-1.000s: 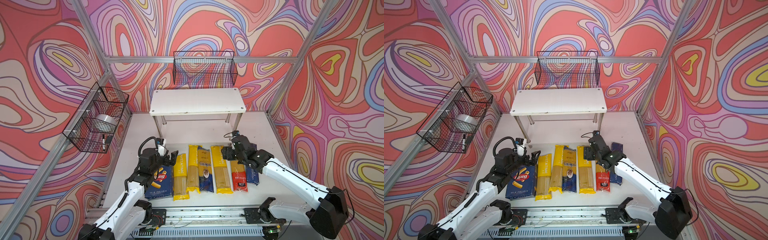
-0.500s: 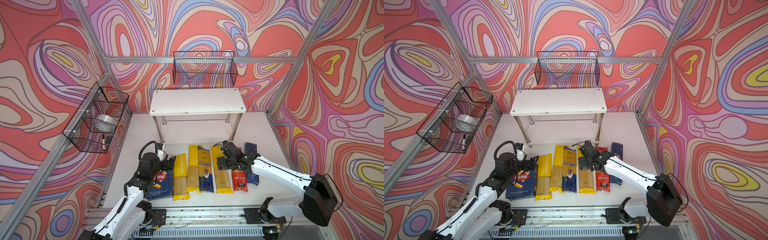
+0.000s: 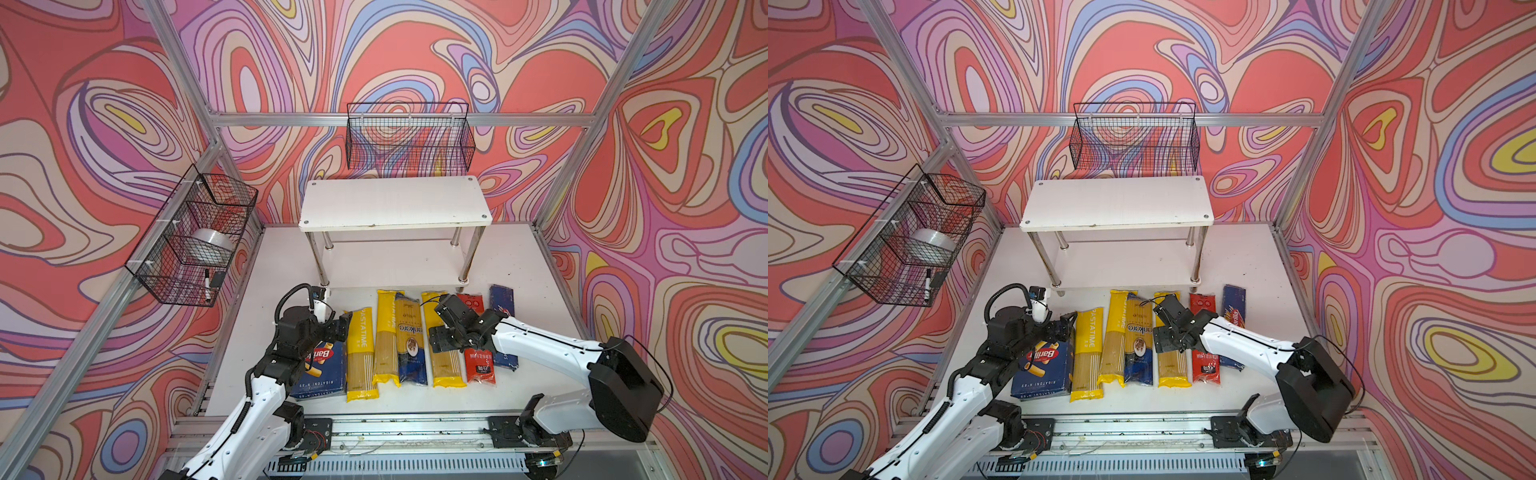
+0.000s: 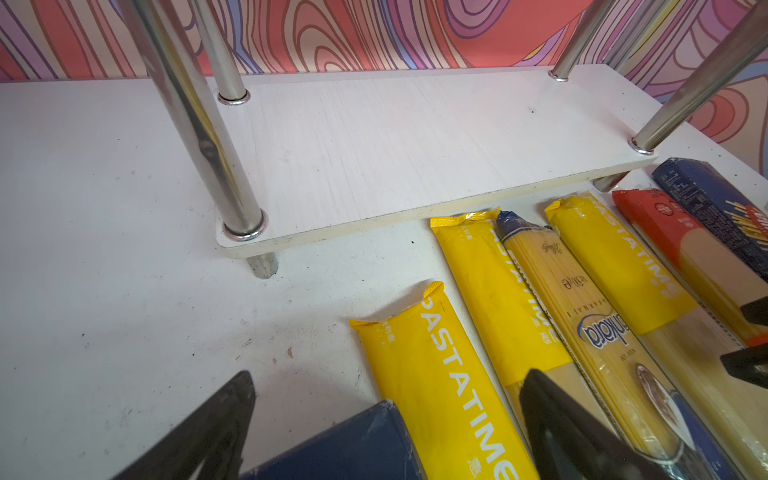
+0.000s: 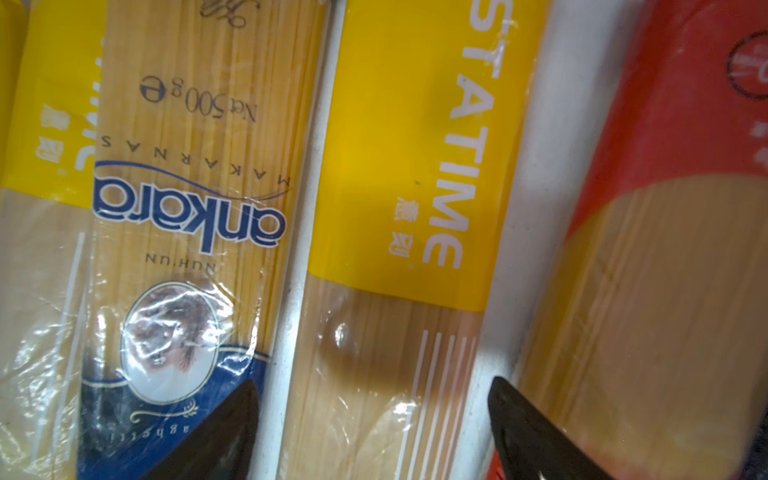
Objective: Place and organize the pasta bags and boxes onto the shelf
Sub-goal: 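Move the right gripper over the yellow PASTATIME bag while the left arm lowers, then lower the right gripper onto the yellow PASTATIME bag and close it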
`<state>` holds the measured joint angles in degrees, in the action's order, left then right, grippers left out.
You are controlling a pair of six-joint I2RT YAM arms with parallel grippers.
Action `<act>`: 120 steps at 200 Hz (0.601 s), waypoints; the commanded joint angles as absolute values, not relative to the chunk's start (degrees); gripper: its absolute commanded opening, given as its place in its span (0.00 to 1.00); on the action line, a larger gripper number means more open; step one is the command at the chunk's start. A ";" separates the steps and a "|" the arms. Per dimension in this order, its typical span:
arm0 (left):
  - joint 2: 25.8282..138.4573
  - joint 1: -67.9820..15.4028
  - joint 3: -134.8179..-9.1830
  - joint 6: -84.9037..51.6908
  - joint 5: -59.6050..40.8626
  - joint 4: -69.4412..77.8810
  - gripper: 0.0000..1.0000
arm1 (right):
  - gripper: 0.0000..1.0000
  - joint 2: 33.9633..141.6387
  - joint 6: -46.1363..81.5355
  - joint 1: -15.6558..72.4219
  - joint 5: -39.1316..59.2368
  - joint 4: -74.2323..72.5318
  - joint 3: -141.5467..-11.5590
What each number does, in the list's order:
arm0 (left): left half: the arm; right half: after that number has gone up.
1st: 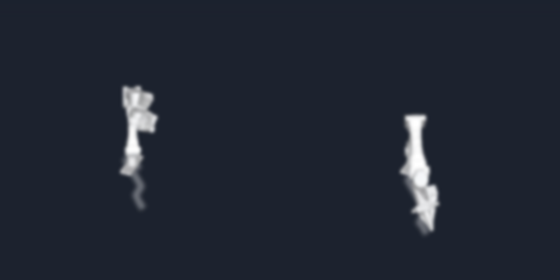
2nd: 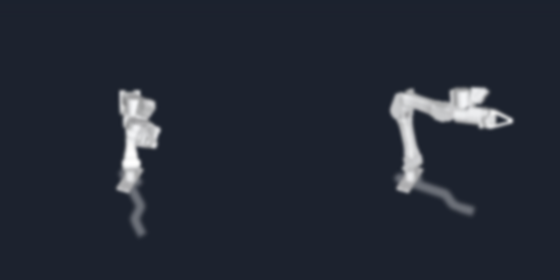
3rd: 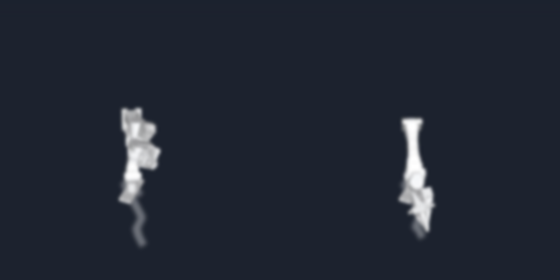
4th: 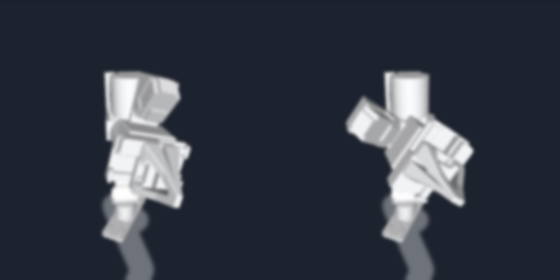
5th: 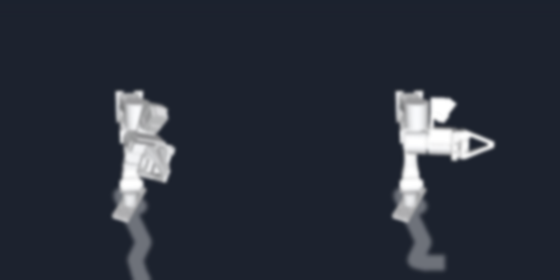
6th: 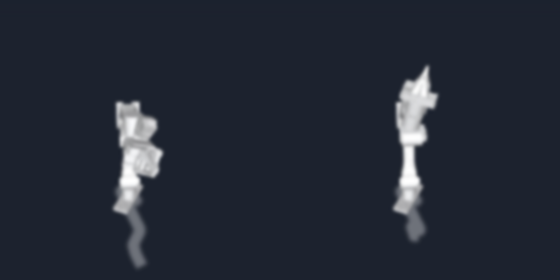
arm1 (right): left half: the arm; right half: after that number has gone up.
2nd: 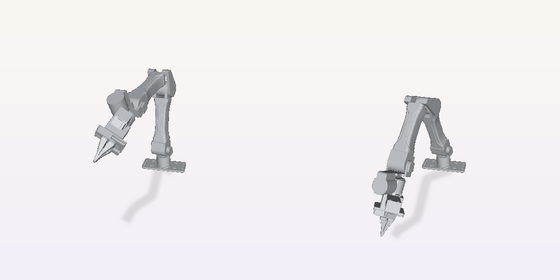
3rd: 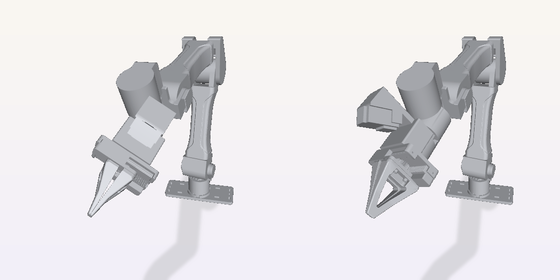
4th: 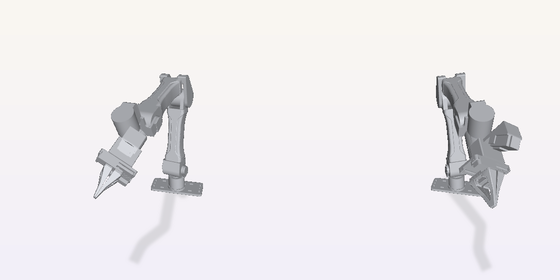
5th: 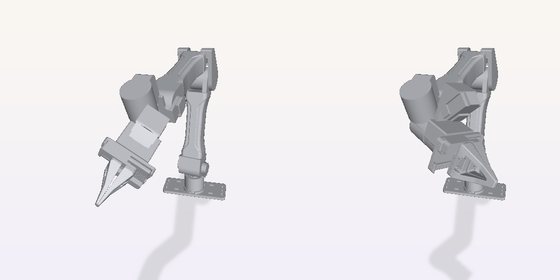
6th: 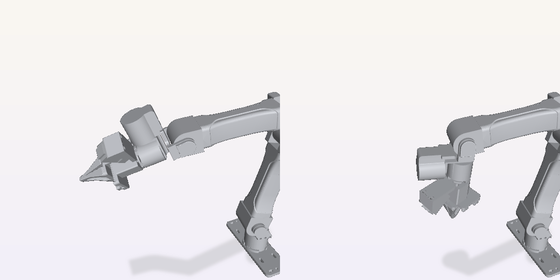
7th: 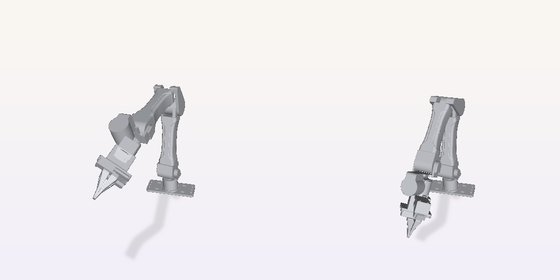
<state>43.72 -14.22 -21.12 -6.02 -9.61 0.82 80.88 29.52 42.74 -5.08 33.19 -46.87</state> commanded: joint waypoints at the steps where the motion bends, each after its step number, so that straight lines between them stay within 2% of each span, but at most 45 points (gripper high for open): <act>1: 44.36 -14.23 -22.00 -5.46 -10.00 -0.27 1.00 | 0.89 82.33 29.73 42.92 -4.97 32.28 -45.93; 30: 44.91 -14.24 -22.30 -5.29 -10.45 -0.32 1.00 | 0.96 81.68 31.76 42.90 -6.83 32.33 -44.37; 120: 47.40 -14.23 -23.49 -5.01 -11.34 -0.58 1.00 | 0.97 83.26 32.43 43.07 -6.50 29.92 -43.70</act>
<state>46.33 -14.20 -21.41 -5.98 -10.09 0.43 82.04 31.90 42.74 -5.56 31.16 -43.62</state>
